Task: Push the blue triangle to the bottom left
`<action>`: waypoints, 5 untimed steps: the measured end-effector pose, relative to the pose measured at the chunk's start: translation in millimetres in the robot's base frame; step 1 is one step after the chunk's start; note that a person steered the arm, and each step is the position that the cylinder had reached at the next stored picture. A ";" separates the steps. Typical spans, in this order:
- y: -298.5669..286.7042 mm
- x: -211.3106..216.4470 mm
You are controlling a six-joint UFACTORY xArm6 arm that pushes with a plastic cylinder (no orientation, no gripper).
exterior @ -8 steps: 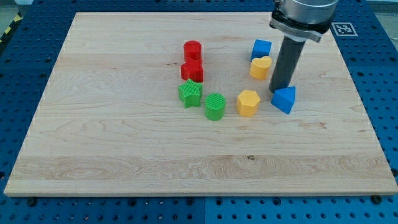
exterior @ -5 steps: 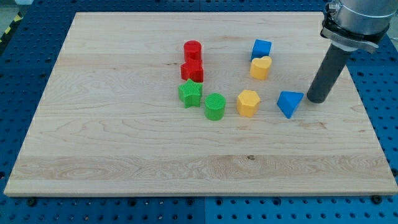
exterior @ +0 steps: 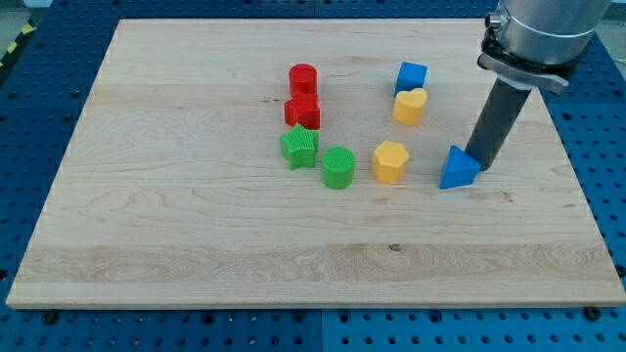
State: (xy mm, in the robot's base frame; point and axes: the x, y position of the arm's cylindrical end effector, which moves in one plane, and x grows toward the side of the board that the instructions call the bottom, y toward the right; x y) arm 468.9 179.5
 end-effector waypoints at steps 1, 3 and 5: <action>-18.6 3.7; -55.7 37.4; -102.4 71.5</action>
State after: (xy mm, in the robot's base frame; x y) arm 540.4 77.1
